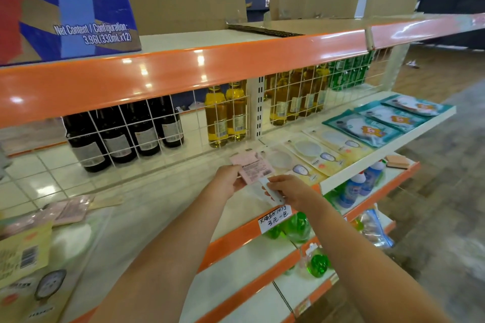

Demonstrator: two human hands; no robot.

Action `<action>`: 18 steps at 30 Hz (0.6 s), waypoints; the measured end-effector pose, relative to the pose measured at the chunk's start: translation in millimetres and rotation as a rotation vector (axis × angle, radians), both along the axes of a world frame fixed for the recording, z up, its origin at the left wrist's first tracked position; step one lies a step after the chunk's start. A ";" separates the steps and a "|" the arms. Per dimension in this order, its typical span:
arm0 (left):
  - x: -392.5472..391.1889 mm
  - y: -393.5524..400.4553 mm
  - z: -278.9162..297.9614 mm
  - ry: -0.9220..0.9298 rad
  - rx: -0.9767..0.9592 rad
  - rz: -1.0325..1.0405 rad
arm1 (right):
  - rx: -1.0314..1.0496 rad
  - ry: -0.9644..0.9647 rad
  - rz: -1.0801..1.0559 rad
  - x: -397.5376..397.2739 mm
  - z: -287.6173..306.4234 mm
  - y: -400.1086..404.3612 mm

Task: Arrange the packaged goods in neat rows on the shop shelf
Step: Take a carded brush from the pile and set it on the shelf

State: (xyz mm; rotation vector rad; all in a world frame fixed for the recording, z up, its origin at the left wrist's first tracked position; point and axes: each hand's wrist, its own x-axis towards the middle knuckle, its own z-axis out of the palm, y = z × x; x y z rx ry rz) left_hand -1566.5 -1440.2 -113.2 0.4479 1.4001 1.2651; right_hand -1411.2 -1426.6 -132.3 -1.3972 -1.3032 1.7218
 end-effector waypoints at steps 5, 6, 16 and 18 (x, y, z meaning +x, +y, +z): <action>0.8 8.4 8.2 0.050 0.022 0.023 | 0.199 -0.319 0.036 1.7 9.8 0.4; 0.8 10.8 8.7 0.056 0.025 0.029 | 0.259 -0.412 0.068 0.9 11.4 0.7; -1.2 14.3 11.3 0.090 0.054 0.027 | 0.336 -0.543 0.123 -8.1 10.6 1.9; -2.6 13.6 10.7 0.093 0.070 0.006 | 0.260 -0.403 0.088 -7.3 7.1 2.3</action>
